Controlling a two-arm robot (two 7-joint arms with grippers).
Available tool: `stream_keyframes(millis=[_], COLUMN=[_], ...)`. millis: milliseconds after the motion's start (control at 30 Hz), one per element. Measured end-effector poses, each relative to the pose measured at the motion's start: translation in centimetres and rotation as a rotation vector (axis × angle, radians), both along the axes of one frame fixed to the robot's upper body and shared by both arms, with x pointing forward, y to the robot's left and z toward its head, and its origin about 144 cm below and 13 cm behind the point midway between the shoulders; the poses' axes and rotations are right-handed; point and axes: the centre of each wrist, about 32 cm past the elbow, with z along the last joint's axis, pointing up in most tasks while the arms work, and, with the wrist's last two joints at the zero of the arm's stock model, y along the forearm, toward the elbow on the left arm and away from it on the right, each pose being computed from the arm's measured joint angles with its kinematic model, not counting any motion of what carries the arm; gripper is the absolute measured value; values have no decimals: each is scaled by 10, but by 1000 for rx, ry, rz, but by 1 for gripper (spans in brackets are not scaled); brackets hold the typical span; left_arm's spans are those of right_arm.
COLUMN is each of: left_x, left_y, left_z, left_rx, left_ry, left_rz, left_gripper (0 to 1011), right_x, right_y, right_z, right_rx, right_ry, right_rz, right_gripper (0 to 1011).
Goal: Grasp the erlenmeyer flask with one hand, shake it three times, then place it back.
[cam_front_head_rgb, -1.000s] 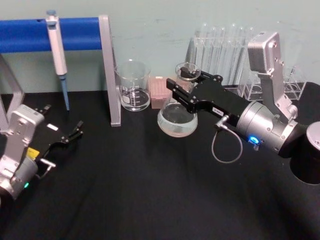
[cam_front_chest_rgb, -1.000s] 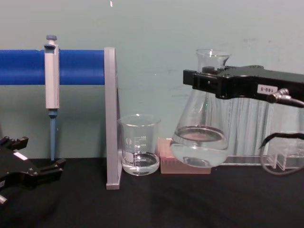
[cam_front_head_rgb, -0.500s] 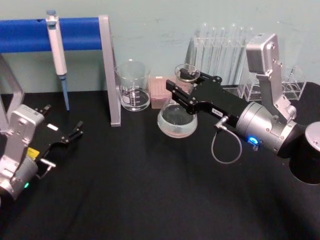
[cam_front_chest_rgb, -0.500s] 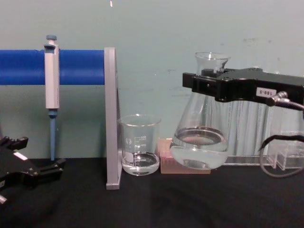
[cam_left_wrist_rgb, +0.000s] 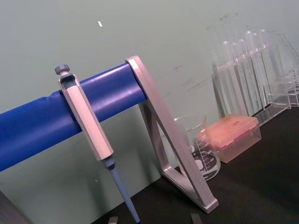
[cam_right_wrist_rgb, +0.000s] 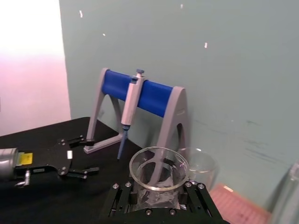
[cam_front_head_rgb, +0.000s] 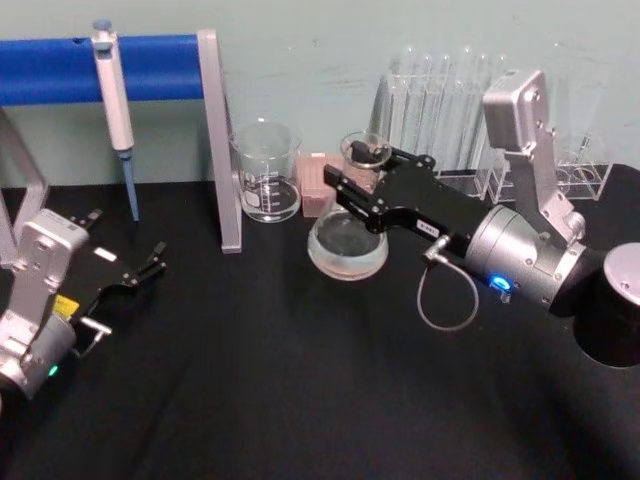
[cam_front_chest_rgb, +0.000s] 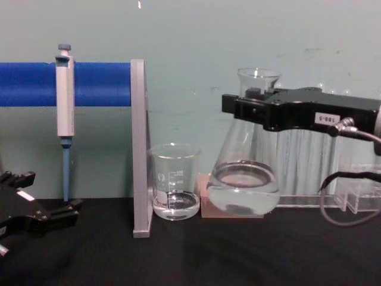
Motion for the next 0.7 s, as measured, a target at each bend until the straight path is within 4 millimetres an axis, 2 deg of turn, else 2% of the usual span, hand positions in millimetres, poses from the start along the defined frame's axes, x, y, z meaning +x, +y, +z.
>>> stream_keyframes(millis=[700], left_x=[0], left_y=[0], left_z=[0], left_rx=[0], left_ry=[0], left_rz=[0], left_gripper=[1001], right_x=[6], right_y=[11], right_z=[0], right_rx=[4], right_ry=[-43], right_rz=[298], right_gripper=[449])
